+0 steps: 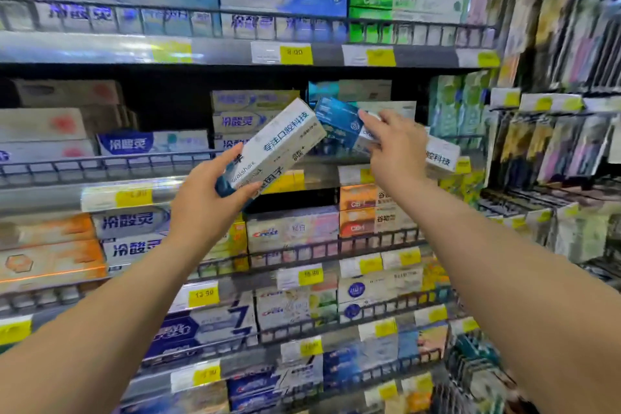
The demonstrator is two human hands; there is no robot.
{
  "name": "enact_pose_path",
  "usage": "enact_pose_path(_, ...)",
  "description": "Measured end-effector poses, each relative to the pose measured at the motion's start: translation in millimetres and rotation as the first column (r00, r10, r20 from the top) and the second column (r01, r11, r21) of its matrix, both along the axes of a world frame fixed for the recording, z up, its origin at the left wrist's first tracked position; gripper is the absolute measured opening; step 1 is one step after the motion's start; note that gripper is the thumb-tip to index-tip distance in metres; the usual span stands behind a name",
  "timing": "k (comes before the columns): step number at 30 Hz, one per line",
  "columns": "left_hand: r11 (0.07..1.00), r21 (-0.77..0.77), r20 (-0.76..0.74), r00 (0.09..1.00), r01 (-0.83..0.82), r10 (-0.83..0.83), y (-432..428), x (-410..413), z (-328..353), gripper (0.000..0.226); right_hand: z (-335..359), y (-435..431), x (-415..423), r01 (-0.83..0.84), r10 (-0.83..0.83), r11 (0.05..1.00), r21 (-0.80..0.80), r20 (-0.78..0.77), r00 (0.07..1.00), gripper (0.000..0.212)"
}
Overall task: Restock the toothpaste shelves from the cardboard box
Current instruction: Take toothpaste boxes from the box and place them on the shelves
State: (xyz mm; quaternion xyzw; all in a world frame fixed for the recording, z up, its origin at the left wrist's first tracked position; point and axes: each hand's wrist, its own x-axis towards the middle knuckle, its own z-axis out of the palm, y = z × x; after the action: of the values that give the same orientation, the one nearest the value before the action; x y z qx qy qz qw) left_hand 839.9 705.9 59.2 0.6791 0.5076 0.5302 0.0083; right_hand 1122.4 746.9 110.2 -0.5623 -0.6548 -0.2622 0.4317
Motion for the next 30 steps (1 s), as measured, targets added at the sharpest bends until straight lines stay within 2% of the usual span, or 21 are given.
enact_pose_path(8, 0.981, 0.074, 0.043, 0.983, -0.179, 0.176, 10, 59, 0, 0.061, 36, 52, 36, -0.077, 0.061, 0.996, 0.052, 0.254, 0.965, 0.067)
enact_pose_path(12, 0.961, 0.099, 0.062, 0.966, -0.258, 0.252, 12, 93, -1, 0.061, 45, 69, 54, -0.111, 0.1, 0.994, 0.008, 0.381, 0.919, 0.071)
enact_pose_path(17, 0.946, 0.066, 0.084, 0.947, -0.317, 0.312, 15, 118, -6, 0.063, 46, 80, 69, -0.11, 0.147, 0.985, -0.133, 0.309, 0.94, 0.072)
enact_pose_path(25, 0.943, 0.066, 0.089, 0.944, -0.325, 0.319, 12, 132, 4, 0.062, 48, 90, 64, -0.101, 0.125, 0.991, -0.088, 0.343, 0.931, 0.066)
enact_pose_path(30, 0.938, 0.072, 0.093, 0.939, -0.339, 0.332, 16, 126, 15, 0.061, 25, 89, 59, -0.083, 0.126, 0.983, -0.162, 0.281, 0.951, 0.057)
